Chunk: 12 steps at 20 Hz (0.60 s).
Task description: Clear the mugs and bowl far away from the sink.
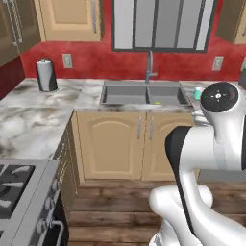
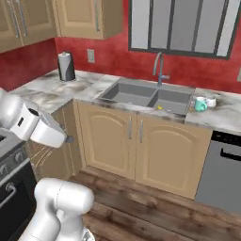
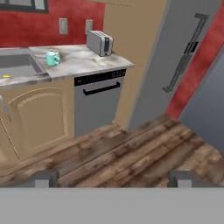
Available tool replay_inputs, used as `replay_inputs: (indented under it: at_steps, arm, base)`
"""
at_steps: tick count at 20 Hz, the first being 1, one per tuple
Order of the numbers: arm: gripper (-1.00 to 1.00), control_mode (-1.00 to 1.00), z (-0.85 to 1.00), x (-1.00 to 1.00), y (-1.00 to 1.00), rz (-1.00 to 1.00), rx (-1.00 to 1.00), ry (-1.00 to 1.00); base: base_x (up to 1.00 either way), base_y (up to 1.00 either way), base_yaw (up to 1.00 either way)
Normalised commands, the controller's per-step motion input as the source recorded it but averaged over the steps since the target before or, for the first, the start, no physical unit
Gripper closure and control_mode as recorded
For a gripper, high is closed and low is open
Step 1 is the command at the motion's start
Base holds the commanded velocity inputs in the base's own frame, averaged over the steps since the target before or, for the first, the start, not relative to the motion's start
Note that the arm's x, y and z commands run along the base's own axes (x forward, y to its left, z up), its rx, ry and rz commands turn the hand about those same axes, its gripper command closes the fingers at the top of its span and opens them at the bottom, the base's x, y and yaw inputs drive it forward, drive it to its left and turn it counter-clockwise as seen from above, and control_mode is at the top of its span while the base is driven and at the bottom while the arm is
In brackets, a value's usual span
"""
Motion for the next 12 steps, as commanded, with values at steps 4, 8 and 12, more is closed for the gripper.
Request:
replay_inputs:
  at_steps: [4, 8, 12]
  arm:
    - [-1.0, 1.0, 0.0, 0.0, 0.0, 0.0, 0.0, 0.0]
    - [-1.0, 1.0, 0.0, 0.0, 0.0, 0.0, 0.0, 0.0]
    - [-1.0, 1.0, 0.0, 0.0, 0.0, 0.0, 0.0, 0.0]
  base:
    - [1.0, -0.86, 0.36]
    - [0.63, -1.0, 0.23]
    - [0.1, -1.0, 0.18]
